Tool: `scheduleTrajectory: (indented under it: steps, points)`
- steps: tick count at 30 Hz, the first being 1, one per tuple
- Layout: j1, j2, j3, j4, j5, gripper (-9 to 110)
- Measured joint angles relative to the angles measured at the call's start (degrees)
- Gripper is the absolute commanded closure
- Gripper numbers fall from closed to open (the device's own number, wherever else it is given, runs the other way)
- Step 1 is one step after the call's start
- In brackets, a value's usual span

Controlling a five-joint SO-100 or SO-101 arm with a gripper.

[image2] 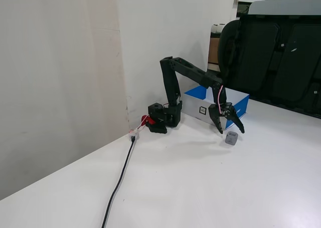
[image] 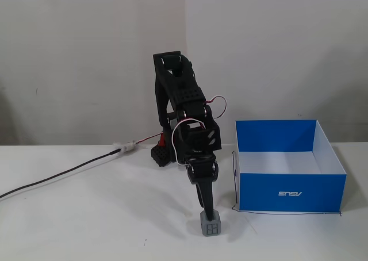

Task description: Pick the gray block and keep it in the box.

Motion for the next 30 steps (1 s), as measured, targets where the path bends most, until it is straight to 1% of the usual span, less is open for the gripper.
scheduleTrajectory:
  steps: [4, 6, 9, 11, 13, 15, 20, 24, 30]
  points:
    - [0.2, -5.9, -3.2, -0.8, -0.4, 68]
    - [-0.9, -7.5, -4.3, -0.8, -0.4, 72]
    - [-0.6, -9.7, -5.4, -1.1, -0.4, 73]
    - [-1.1, -11.1, -5.6, -1.8, -0.4, 78]
    - [-1.8, -12.2, -5.6, -1.8, -0.6, 87]
    - [-1.7, -13.4, -6.1, -1.8, -0.4, 101]
    - [-1.1, -14.1, -7.9, -1.2, -0.4, 101]
    - [0.7, -13.8, -11.1, 4.0, -0.4, 101]
    - [0.7, -0.6, -16.3, 14.9, -0.4, 101]
